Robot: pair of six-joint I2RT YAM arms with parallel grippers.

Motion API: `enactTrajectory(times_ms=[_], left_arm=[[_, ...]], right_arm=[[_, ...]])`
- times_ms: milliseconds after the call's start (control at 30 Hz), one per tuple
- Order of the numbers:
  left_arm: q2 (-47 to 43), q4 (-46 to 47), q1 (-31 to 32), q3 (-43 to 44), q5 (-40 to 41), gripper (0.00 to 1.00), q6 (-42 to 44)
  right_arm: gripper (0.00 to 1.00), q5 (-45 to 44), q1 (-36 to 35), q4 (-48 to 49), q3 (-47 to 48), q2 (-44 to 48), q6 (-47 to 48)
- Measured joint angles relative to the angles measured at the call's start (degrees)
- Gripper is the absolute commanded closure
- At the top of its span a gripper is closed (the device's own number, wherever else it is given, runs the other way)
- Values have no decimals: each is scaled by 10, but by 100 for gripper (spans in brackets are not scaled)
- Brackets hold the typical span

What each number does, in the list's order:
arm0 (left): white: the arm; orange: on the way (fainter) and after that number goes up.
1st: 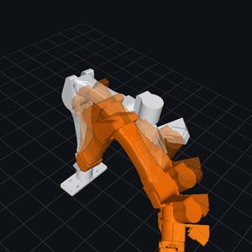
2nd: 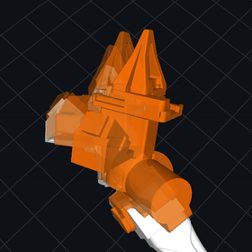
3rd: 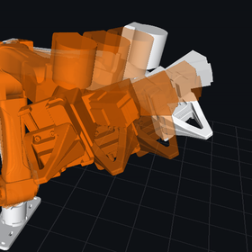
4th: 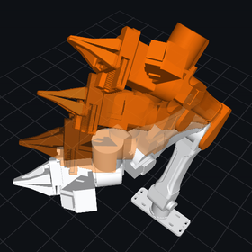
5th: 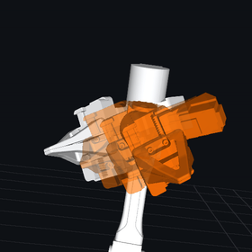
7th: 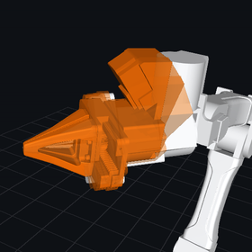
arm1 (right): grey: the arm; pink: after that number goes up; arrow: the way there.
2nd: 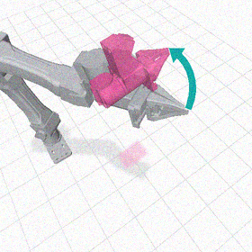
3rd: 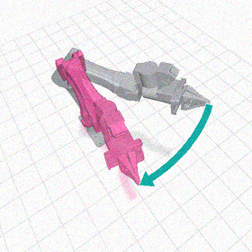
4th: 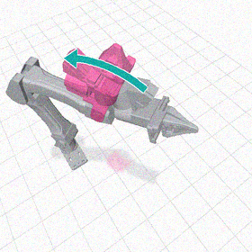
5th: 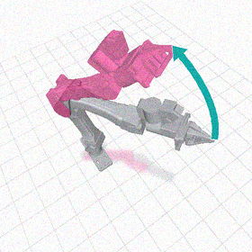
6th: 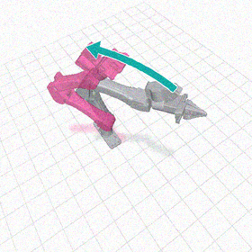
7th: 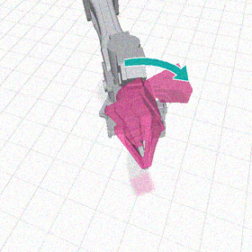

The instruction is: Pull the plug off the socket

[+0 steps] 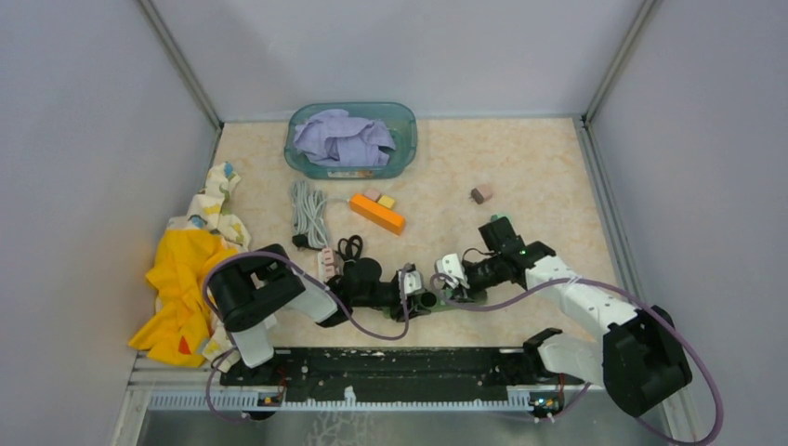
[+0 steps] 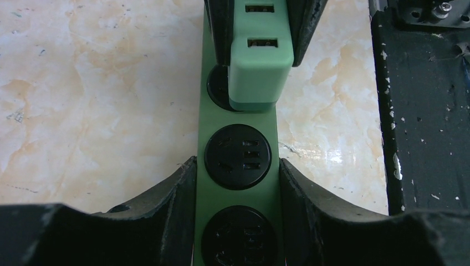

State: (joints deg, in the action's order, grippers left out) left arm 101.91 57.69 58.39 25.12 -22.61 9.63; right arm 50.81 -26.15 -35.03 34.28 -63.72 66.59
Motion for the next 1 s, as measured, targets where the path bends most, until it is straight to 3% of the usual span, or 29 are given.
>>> enactTrajectory(times_ms=[233,433,833,1000], left_arm=[[1,-12,-5,-2,-10,100,-4],[-1,-9,-10,-7,-16,100,-12],[-1,3,-10,-12,-10,100,-25],[-1,-2,-10,-11,-14,100,-28]], right_arm=[[100,-56,-56,35,8,-21,-75],[100,-75,-61,57,14,-30,-154],[100,-11,-16,-10,14,-23,26],[100,-29,-41,11,11,-23,-3]])
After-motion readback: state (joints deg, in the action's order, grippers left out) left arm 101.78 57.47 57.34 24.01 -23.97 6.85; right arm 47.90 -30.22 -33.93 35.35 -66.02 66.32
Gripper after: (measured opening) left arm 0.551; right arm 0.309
